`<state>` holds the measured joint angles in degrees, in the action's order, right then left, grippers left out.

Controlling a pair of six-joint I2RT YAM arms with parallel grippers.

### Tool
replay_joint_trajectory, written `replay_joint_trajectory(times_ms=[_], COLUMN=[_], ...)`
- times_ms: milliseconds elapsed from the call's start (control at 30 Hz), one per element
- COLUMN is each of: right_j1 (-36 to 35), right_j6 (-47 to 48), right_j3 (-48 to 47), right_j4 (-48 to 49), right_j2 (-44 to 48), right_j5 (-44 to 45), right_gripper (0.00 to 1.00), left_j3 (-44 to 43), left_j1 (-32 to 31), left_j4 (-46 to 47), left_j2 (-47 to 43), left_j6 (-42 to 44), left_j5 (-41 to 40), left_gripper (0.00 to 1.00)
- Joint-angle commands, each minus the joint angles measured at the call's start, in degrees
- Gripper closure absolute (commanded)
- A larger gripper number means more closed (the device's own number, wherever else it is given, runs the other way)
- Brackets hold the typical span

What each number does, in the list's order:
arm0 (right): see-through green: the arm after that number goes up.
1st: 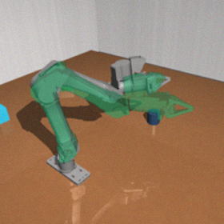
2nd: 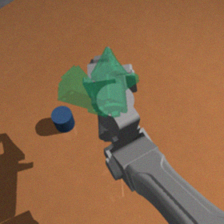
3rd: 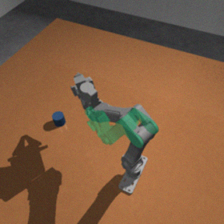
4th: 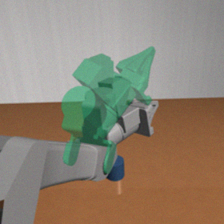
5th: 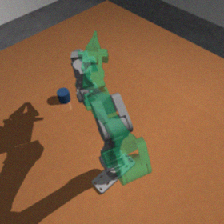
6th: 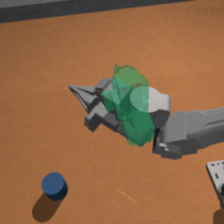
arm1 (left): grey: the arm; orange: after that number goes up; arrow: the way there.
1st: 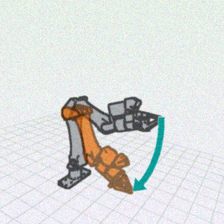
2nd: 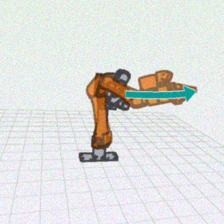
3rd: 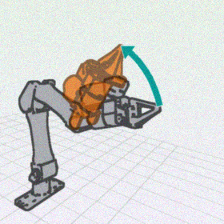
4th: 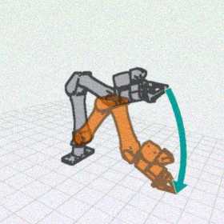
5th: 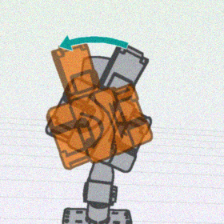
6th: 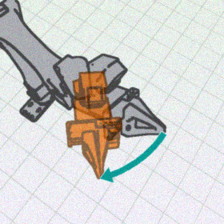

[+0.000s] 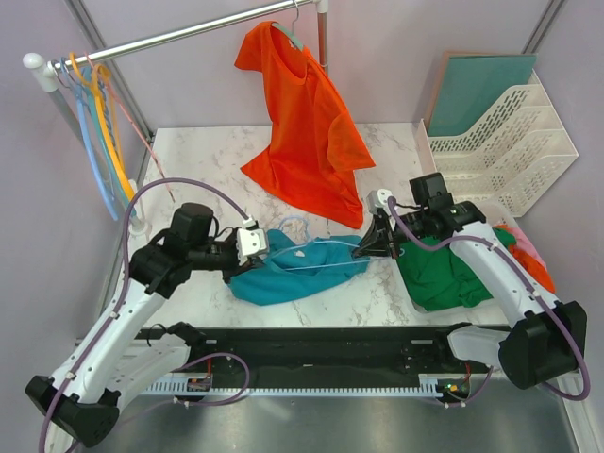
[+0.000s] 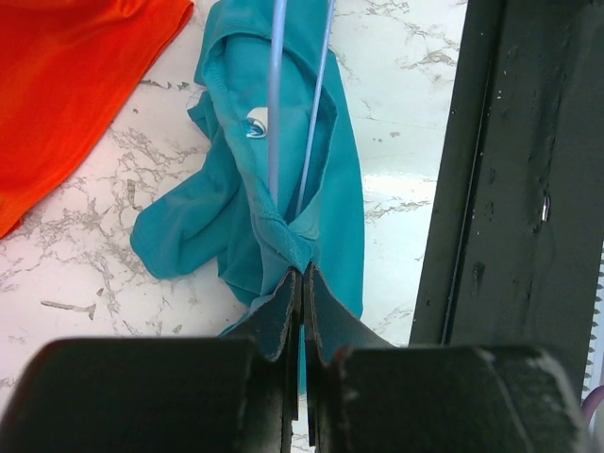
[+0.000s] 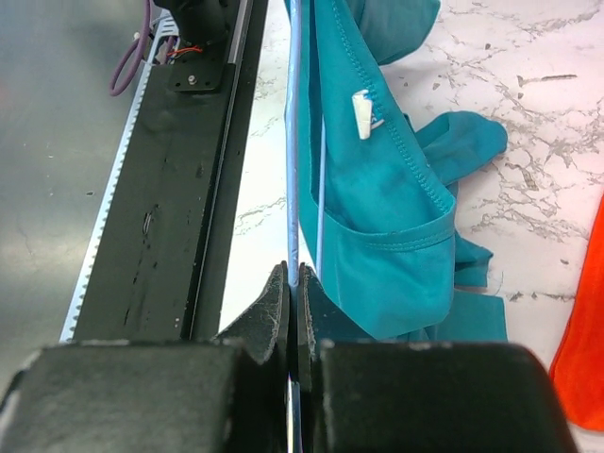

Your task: Place the t-shirt on the hanger

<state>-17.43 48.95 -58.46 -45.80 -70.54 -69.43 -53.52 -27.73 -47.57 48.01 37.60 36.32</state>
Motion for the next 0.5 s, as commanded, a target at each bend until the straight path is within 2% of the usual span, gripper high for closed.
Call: replay_joint_trajectory(times_ms=[0,200,467], right_j1=[-1.81,-4.54,-4.63], right_j6=[-3.86,-3.42,-5.34], right_j3=[1.5,3.35,6.42], right_j4=[9.5,12.22,15.02], right_j2=[0.14,-0.65,-0.82], right_j5=[-4.93,-5.28,-4.31], right_gripper=[1.0,1.0,1.0], left_j3=[-1.85,-2.73,-3.26], left_j1=[-0.31,-0.31,-0.31], left_j4=[0.29,1.43,4.59], left_j2=[-1.16,-0.81,-3.01], left_j6=[1.95,0.28,-2.88], left_j5=[1.83,1.83,3.76], left_gripper=[0.97,0.96,0.97])
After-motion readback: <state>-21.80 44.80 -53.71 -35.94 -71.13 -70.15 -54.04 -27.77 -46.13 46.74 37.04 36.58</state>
